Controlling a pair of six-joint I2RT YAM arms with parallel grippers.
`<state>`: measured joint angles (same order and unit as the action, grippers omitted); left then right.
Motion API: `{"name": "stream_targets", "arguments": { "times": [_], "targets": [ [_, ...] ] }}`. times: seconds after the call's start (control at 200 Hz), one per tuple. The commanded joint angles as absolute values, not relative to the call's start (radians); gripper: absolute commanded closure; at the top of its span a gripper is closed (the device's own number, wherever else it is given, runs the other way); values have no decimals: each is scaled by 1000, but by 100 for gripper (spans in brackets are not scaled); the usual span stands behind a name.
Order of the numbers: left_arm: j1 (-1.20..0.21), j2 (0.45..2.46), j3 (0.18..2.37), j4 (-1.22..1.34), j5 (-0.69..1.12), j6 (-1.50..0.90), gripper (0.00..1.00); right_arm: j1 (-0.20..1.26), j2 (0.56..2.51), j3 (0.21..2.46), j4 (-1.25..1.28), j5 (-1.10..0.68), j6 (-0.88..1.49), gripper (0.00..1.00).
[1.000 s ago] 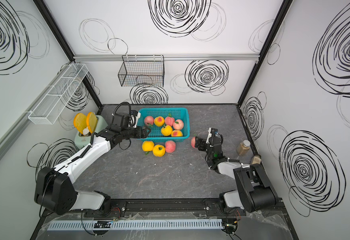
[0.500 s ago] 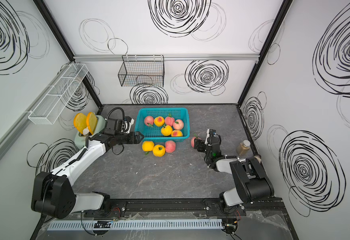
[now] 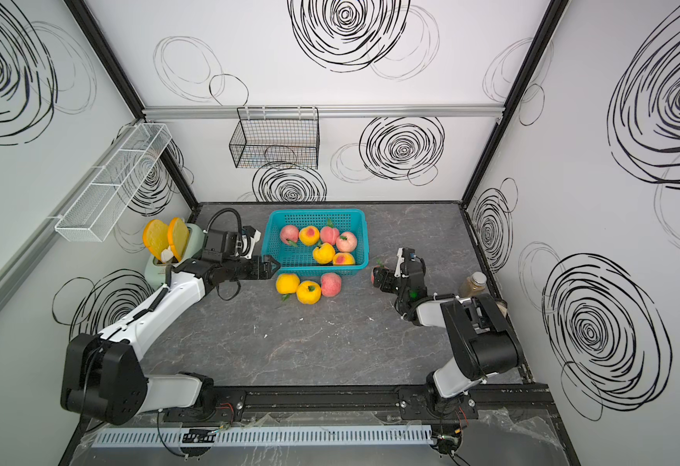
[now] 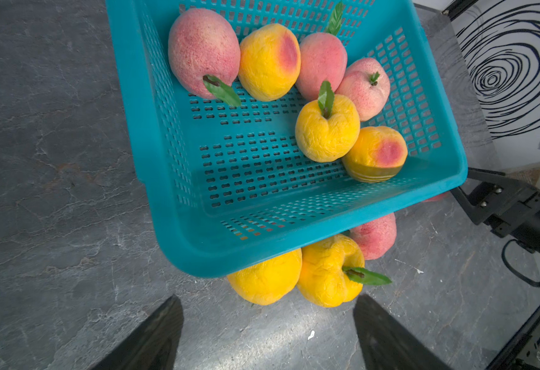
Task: Put the peaches into the basket
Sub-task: Pick up the peach from the center of the board.
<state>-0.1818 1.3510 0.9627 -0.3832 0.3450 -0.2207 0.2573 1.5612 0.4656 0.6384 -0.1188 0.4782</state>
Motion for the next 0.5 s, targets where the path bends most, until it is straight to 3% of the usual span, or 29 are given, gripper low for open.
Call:
{"name": "stream_targets", "arguments": {
  "times": [0.0, 0.23, 0.495],
  "targets": [
    [-170, 1343, 960, -350, 369, -208, 13, 253, 1583, 491, 644, -154, 472, 16],
    [-169, 1346, 959, -348, 370, -209, 13, 251, 1604, 504, 641, -180, 474, 20],
    [-169, 1346, 956, -348, 368, -210, 13, 247, 1598, 497, 650, -193, 477, 33]
  ]
}}
